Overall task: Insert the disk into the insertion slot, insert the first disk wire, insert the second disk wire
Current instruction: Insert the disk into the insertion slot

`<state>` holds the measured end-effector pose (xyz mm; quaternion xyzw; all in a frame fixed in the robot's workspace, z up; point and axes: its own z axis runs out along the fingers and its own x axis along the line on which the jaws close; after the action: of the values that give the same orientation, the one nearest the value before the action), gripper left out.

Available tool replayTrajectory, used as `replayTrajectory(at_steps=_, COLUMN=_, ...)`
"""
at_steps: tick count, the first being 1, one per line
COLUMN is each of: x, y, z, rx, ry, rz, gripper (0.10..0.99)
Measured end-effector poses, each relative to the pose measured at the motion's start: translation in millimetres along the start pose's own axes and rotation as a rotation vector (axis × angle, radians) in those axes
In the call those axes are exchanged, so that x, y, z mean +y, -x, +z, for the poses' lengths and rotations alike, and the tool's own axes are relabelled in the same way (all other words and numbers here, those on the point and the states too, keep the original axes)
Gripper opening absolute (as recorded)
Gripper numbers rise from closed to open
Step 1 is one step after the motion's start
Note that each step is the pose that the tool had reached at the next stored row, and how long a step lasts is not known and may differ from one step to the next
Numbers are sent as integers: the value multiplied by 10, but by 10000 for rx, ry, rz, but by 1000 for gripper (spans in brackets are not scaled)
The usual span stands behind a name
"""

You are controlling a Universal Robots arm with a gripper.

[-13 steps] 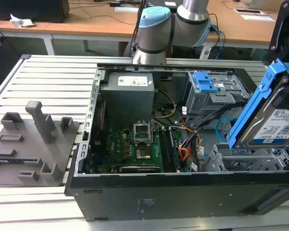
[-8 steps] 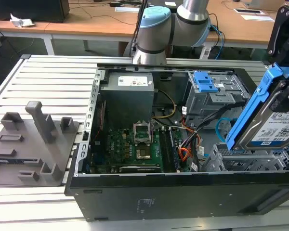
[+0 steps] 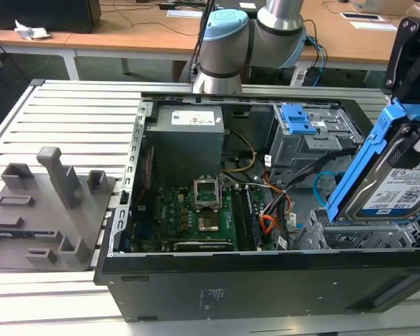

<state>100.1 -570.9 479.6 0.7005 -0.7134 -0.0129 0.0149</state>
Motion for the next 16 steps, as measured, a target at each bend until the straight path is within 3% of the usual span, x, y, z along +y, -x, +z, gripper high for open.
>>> replayTrajectory(at_steps=16, x=-4, y=0, z=88, rx=1, ry=0, rz=0, gripper=365)
